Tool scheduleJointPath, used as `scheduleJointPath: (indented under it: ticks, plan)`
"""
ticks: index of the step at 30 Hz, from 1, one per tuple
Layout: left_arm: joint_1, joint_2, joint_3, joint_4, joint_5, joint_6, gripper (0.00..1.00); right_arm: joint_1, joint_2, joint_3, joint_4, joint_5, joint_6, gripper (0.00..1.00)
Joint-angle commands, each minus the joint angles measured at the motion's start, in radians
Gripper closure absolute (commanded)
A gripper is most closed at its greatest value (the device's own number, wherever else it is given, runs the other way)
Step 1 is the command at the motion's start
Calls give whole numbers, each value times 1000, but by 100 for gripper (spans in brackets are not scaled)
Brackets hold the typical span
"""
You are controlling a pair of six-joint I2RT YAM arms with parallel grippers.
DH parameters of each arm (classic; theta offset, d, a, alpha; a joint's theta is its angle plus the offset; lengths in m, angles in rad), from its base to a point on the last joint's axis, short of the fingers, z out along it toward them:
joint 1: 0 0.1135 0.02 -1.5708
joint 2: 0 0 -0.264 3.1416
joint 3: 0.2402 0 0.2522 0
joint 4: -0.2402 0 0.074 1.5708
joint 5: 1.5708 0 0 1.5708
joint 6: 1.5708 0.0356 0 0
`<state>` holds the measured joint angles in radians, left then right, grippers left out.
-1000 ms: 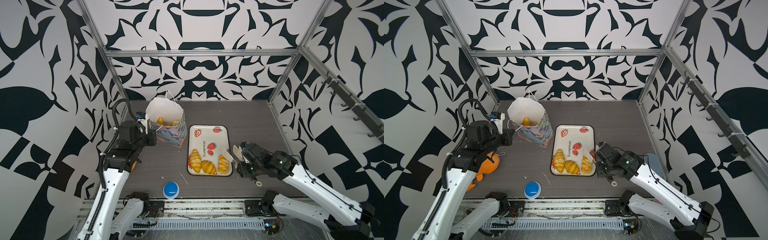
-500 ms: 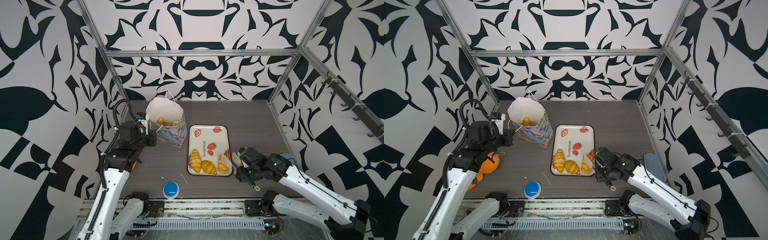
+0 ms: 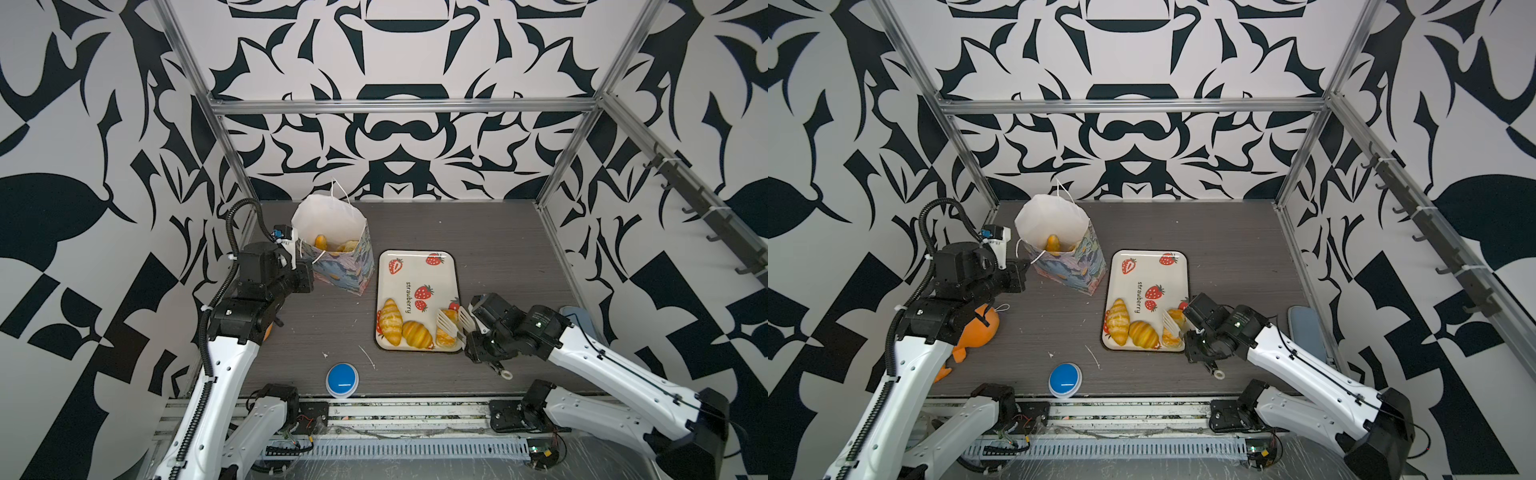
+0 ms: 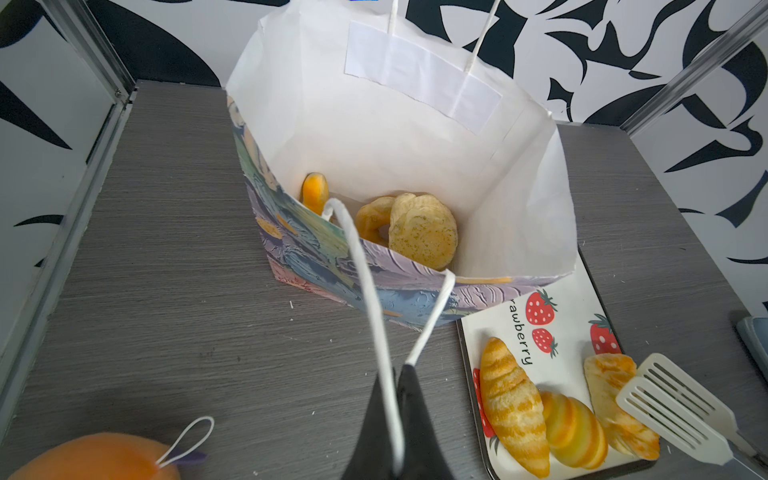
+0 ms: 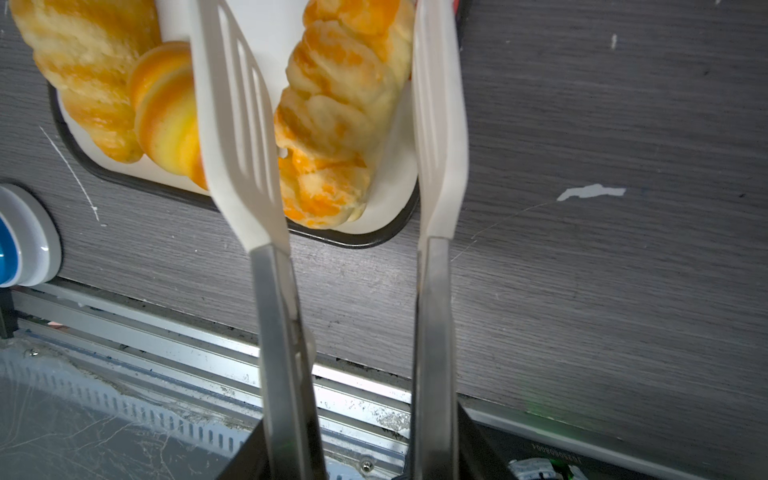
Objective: Place the fake bread into the paper bag
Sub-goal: 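Lower the tongs around the long twisted pastry nearest the robot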
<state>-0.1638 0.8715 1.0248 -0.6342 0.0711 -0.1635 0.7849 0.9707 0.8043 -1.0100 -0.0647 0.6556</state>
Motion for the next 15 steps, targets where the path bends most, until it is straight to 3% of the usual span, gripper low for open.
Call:
scheduleJointPath:
  ticks: [1,15]
  plan:
    - [-3,-6,-10,-13,1,2,95,-4,4,1,37,-8,10,48]
    - [-3,-3,-13,-12,3,2,95,-3,77,29,66,-14,-24,48]
